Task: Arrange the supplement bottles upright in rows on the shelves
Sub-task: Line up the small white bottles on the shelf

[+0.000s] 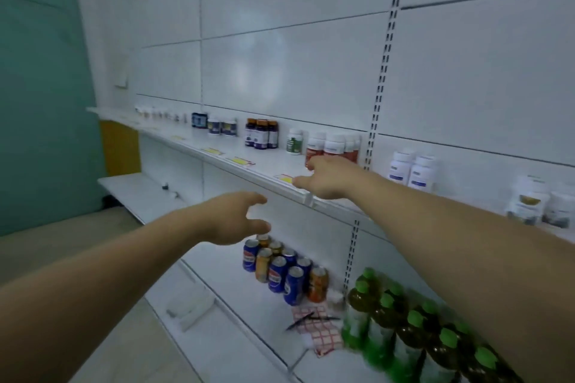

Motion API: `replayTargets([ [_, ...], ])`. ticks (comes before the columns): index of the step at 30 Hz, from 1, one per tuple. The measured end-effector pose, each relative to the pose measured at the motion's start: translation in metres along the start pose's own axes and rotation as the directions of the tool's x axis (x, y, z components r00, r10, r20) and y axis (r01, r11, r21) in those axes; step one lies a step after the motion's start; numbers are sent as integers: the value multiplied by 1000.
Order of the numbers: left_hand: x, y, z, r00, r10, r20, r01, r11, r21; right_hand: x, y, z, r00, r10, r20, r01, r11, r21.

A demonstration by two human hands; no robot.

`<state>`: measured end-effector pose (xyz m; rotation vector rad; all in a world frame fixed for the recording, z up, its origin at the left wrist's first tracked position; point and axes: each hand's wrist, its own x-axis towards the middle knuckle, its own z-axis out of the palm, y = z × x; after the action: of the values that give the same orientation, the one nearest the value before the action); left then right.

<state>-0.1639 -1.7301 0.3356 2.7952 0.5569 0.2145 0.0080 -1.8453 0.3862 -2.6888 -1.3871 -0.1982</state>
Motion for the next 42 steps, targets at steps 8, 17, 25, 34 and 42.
replayTargets([
  [8, -25, -212, -40, 973, -231, 27, 231, 973, -16, 118, -205, 61, 976, -217, -15, 217, 968, 124],
  [17, 27, -374, -49, 960, -275, 50, 276, 961, -15, 253, -310, 135, 973, -216, 85, 202, 967, 154],
  [25, 148, -507, -26, 953, -286, 102, 290, 957, -22, 427, -355, 223, 970, -198, 141, 169, 966, 194],
  [34, 265, -678, -47, 913, -389, 124, 405, 899, -167, 621, -427, 297, 945, -178, 275, 113, 965, 237],
  [42, 370, -862, -44, 933, -285, 218, 328, 924, -195, 766, -494, 387, 955, 7, 297, -82, 967, 242],
])
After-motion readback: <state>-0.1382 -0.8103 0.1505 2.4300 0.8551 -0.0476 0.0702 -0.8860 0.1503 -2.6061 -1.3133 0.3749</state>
